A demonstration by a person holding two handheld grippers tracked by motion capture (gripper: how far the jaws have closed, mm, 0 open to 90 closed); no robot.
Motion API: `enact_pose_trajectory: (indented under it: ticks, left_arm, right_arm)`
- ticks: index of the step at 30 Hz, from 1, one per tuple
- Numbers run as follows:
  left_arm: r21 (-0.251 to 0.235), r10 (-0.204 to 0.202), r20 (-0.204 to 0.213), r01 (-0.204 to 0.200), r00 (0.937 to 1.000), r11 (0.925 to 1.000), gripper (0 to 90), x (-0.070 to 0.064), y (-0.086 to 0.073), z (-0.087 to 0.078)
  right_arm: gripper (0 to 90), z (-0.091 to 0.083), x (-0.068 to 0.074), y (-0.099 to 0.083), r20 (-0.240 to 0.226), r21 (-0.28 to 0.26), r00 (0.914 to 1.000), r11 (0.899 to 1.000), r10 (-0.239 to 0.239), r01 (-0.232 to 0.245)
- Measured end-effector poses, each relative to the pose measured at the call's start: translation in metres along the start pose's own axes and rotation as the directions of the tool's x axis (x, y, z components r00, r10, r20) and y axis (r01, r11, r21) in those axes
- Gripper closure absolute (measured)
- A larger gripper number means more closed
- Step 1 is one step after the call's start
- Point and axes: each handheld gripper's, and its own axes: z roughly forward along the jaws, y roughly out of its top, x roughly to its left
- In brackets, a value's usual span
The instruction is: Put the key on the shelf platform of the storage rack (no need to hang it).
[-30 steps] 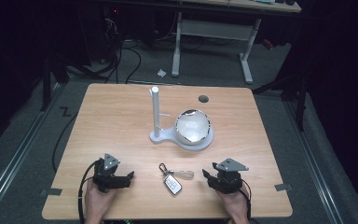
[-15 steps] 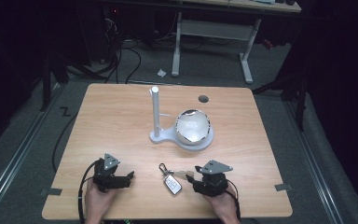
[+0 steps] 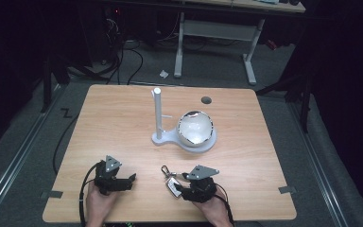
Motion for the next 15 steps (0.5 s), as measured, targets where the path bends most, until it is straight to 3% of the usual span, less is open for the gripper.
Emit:
enact_pose_trajectory:
  ticks: [5, 15]
  left_arm:
    - [0.000, 0.000, 0.000, 0.000, 1.0000, 1.0000, 9.8, 0.000, 0.000, 0.000]
    - [0.000, 0.000, 0.000, 0.000, 1.0000, 1.0000, 9.8, 0.000, 0.000, 0.000]
  right_arm:
    - [48.5, 0.010, 0.008, 0.003, -0.021, 0.015, 0.9997, 1.000, -0.013, 0.013]
    - [44.7, 0.022, 0.012, 0.005, -0.018, 0.047, 0.9997, 0.999, -0.015, 0.016]
